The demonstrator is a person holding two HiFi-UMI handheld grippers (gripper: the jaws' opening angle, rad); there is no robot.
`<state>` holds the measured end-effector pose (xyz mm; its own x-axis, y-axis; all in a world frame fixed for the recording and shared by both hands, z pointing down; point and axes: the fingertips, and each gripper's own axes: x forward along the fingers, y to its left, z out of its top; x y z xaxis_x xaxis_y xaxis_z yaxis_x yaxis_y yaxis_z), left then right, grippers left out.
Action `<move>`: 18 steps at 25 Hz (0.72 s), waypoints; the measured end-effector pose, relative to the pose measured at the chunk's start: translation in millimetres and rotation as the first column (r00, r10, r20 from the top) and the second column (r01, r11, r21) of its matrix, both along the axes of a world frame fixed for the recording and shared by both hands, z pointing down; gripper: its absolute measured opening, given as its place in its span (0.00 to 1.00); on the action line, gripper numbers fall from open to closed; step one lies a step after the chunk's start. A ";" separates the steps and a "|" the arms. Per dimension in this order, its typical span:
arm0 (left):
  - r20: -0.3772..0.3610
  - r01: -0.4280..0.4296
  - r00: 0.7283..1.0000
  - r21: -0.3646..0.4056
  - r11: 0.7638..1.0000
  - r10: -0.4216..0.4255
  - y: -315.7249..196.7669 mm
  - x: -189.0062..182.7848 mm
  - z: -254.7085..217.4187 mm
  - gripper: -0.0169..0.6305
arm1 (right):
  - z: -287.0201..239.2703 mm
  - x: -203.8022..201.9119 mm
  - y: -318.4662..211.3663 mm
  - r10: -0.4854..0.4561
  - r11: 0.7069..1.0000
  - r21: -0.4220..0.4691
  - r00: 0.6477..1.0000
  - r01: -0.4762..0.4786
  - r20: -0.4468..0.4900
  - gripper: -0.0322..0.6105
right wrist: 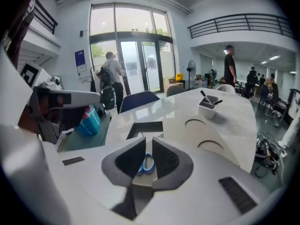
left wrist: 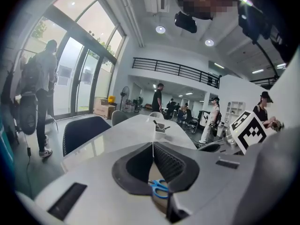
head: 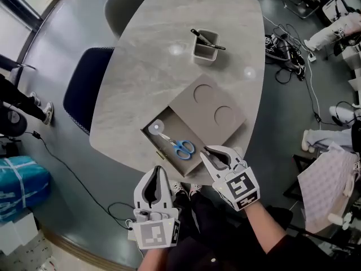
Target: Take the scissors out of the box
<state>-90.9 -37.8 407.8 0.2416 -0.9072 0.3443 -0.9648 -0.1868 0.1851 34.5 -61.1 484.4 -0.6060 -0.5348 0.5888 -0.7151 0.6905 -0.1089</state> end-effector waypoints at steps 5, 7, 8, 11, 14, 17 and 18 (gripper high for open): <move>0.010 -0.011 1.000 -0.025 1.000 0.011 -2.3 1.0 36.4 0.05 | 50.3 -23.7 12.0 -0.127 0.991 -0.068 0.984 0.119 -0.126 0.11; 0.010 -0.009 1.000 -0.029 1.000 0.009 -2.9 -0.7 46.3 0.05 | 67.6 -27.9 13.9 -0.174 0.983 -0.090 0.962 0.158 -0.210 0.12; 0.007 -0.008 1.000 -0.033 0.999 0.008 -2.5 -1.3 50.9 0.05 | 75.2 -29.3 14.2 -0.192 0.980 -0.099 0.950 0.172 -0.248 0.12; -0.006 -0.004 1.000 -0.049 0.999 0.003 0.0 -1.2 65.4 0.05 | 95.0 -35.0 15.1 -0.244 0.969 -0.126 0.916 0.214 -0.318 0.13; -0.005 -0.003 1.000 -0.040 0.999 0.003 1.5 -1.1 75.4 0.05 | 106.6 -41.0 14.8 -0.273 0.961 -0.143 0.893 0.236 -0.359 0.19; -0.003 0.001 1.000 -0.060 0.998 -0.001 2.2 -1.5 86.4 0.05 | 112.6 -43.5 12.3 -0.282 0.959 -0.149 0.864 0.241 -0.417 0.19; -0.005 0.002 1.000 -0.070 0.998 -0.002 2.2 -1.9 89.7 0.05 | 115.5 -44.1 12.5 -0.291 0.956 -0.159 0.850 0.245 -0.439 0.19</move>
<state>-92.7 -35.5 497.5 0.2419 -0.8813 0.4059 -0.9641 -0.1712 0.2029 -9.6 -48.6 599.8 -0.3721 -0.3189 0.8717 -0.4892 0.8655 0.1078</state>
